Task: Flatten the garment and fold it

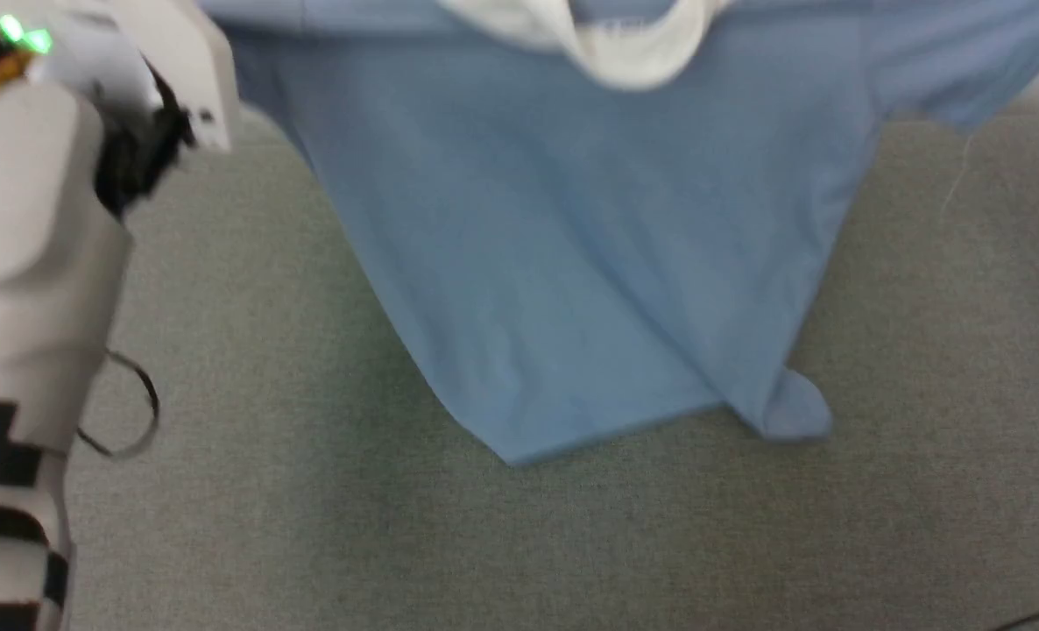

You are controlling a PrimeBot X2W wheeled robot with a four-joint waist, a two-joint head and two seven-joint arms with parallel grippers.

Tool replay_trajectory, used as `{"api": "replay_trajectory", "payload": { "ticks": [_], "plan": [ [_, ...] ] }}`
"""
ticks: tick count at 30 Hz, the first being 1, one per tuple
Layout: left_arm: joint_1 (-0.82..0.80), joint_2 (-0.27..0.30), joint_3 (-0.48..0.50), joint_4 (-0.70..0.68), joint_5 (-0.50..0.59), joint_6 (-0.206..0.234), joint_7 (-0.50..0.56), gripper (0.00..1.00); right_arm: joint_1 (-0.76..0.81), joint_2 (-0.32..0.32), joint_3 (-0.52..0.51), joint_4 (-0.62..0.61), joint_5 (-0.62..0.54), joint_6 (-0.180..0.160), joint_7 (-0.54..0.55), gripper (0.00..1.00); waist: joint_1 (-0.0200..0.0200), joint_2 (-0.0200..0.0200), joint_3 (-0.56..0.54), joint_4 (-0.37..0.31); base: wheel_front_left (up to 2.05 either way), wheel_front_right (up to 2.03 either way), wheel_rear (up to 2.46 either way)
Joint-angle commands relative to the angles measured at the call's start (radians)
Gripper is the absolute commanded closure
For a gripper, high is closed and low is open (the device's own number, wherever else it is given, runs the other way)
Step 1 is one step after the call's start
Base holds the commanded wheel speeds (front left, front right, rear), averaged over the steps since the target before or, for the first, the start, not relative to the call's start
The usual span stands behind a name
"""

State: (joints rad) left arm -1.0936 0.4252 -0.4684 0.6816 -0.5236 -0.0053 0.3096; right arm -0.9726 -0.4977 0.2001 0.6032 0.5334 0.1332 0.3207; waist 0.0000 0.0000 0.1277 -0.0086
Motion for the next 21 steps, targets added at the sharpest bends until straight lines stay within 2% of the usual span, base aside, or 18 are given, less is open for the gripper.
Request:
{"api": "replay_trajectory", "payload": {
  "ticks": [1,6,11,16,21],
  "plan": [
    [-0.065,0.012,0.000,0.019,0.031,0.009,-0.029,1.00,-0.067,-0.001,-0.011,0.019,-0.010,-0.002,-0.027,1.00,0.0000,0.0000,0.115,-0.045,0.00,0.00,0.00],
    [-0.274,0.011,0.009,0.062,0.089,0.024,-0.153,1.00,-0.305,-0.001,-0.039,0.077,-0.069,-0.002,-0.162,1.00,0.0000,0.0000,0.238,-0.067,0.00,0.00,0.00],
    [-0.426,0.001,0.005,0.111,0.129,0.031,-0.253,1.00,-0.479,0.012,-0.041,0.138,-0.116,-0.002,-0.285,1.00,0.0000,0.0000,0.316,-0.076,0.00,0.00,0.00],
    [-0.487,-0.022,-0.006,0.181,0.138,0.017,-0.310,1.00,-0.546,0.031,0.016,0.199,-0.112,-0.002,-0.356,1.00,0.0000,0.0000,0.354,-0.079,0.00,0.00,0.00],
    [-0.469,-0.047,-0.004,0.256,0.117,0.001,-0.357,1.00,-0.526,0.049,0.094,0.255,-0.060,-0.002,-0.401,1.00,0.0000,0.0000,0.374,-0.080,0.00,0.00,0.00]
  ]
}}
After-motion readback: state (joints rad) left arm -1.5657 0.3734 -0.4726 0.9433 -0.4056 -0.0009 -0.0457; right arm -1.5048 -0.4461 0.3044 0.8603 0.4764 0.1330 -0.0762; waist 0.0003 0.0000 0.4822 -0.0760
